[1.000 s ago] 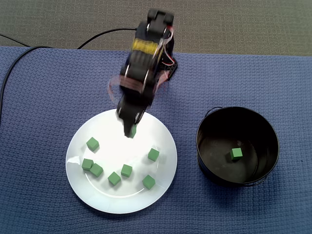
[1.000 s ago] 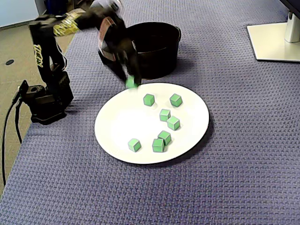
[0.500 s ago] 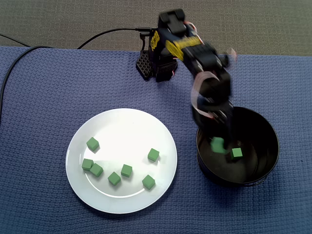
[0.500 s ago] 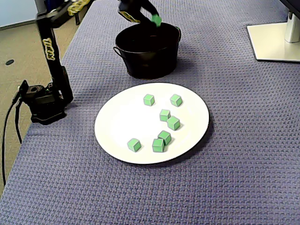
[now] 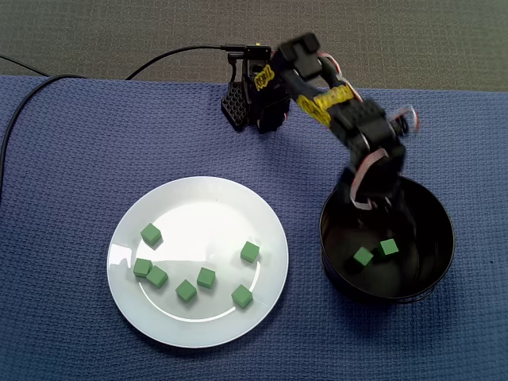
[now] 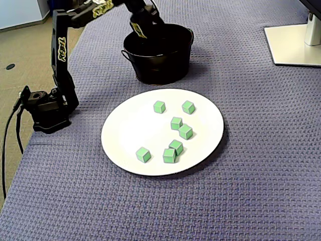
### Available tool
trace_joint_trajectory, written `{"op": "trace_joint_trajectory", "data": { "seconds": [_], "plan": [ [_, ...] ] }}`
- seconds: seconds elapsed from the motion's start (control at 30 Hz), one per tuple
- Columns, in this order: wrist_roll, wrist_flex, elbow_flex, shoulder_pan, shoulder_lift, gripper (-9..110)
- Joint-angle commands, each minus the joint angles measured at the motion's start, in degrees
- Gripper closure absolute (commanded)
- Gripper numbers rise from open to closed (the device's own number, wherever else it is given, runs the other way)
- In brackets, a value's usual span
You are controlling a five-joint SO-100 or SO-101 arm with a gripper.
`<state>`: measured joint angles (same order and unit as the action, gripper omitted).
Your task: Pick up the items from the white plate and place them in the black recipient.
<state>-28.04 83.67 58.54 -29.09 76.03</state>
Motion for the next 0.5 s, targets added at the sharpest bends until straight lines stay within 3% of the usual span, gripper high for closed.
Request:
{"op": "trace_joint_trajectory", "data": {
  "seconds": [0.0,0.23,0.47],
  "plan": [
    [-6.77,9.76,-3.08,9.93,15.03,56],
    [-22.06,10.11,10.63,30.59,19.07,58],
    [-32.70,-2.02,20.65,35.77,10.37,59]
  ]
}}
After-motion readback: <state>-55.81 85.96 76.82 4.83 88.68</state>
